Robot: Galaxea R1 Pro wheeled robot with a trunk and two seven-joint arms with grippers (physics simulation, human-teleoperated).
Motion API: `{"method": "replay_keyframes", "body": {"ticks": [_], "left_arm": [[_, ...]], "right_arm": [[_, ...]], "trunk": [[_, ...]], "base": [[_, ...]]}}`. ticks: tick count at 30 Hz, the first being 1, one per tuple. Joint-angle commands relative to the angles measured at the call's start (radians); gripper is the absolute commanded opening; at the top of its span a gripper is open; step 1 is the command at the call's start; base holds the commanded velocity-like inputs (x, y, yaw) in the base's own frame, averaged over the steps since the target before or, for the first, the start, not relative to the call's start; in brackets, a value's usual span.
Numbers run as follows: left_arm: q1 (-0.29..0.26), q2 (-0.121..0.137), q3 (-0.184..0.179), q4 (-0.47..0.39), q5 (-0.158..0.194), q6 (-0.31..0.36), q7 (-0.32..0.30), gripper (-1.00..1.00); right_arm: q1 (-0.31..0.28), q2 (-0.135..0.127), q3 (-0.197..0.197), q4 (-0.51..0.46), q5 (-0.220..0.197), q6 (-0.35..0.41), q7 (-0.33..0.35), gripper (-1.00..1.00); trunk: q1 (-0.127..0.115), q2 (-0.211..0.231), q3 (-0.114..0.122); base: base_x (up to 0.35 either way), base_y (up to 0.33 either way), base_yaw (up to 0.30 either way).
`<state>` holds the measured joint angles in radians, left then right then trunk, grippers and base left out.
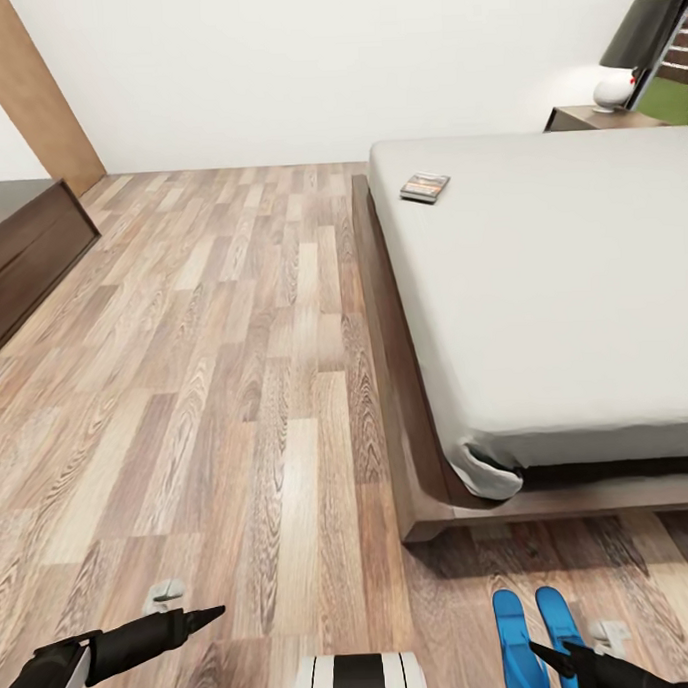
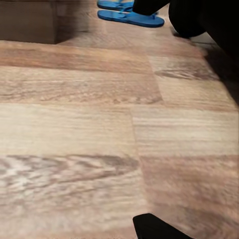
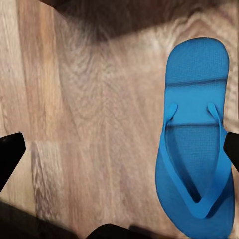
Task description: In the bedroom, move the book from the bed onto either nightstand, and place the two sandals side by side next to the bed.
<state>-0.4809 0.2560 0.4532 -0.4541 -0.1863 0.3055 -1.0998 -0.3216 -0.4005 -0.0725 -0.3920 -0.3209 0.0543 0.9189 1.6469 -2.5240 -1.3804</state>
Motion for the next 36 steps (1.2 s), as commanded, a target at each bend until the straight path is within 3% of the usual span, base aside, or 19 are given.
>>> {"method": "replay_keyframes", "body": {"ticks": [1,8,36], "left_arm": [[-0.001,-0.001,0.009,-0.001,-0.009,0.010,-0.004,1.00],[-0.001,-0.007,0.007,0.000,-0.007,0.009,0.071,1.00],[-0.001,-0.011,0.007,0.000,-0.007,0.009,0.078,1.00]], "right_arm": [[0.000,0.001,-0.001,0.010,-0.006,0.006,0.004,1.00],[-0.001,0.002,-0.001,0.020,-0.006,0.006,0.002,1.00],[0.000,0.002,-0.001,0.020,-0.005,0.006,0.002,1.00]], "trunk": [[-0.001,0.000,0.003],[-0.004,0.002,0.030],[-0.016,0.008,0.139]], "base": [[0.000,0.000,0.000],[0.000,0.000,0.000],[0.000,0.000,0.000]]}}
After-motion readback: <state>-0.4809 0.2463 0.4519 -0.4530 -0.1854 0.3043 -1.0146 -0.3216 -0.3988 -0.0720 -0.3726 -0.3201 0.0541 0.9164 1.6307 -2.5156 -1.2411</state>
